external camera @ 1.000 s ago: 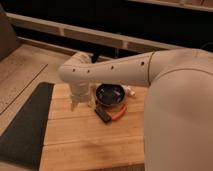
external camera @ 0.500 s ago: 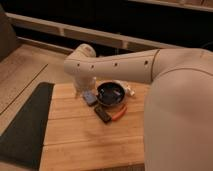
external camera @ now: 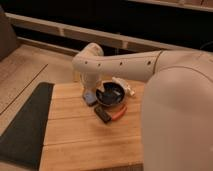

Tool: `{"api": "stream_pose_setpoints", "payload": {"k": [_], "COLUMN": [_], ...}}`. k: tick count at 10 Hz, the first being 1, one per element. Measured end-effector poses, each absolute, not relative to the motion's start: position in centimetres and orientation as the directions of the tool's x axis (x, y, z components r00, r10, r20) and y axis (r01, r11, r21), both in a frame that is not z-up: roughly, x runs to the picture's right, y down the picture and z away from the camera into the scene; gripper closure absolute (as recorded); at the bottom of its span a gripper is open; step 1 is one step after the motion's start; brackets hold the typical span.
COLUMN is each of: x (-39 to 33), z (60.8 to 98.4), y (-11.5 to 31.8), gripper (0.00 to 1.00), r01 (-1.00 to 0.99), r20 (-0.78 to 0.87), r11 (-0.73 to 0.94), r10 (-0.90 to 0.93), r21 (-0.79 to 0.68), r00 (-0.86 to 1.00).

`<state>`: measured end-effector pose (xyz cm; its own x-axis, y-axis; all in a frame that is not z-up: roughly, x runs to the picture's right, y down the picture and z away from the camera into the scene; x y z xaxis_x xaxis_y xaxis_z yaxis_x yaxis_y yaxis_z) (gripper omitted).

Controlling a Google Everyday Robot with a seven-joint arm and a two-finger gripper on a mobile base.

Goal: Wipe the white sponge on the table

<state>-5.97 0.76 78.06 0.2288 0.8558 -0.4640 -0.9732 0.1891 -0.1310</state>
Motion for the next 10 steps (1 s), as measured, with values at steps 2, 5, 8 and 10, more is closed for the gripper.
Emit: {"api": "stream_pose_setpoints", "payload": {"k": [2, 5, 8, 10], "x": [-6.4, -11.8, -13.7, -13.7], "z": [82.0, 85.8, 86.8, 86.8], "y": [-0.8, -2.3, -2.6, -2.6], "gripper": [0.35, 0.35, 0.35, 0.35], "r01": [-0.953, -0.887, -0.857, -0.856], "r20": [-0.460, -0.435, -0.420, -0.419], "r11": [0.234, 0.312, 0.328, 0.330], "r10": [0.837, 0.784, 0.765, 0.765], "r21": [-0.190, -0.340, -0.398, -0.398], "r00": [0.297, 0.442, 0.488, 0.490]}}
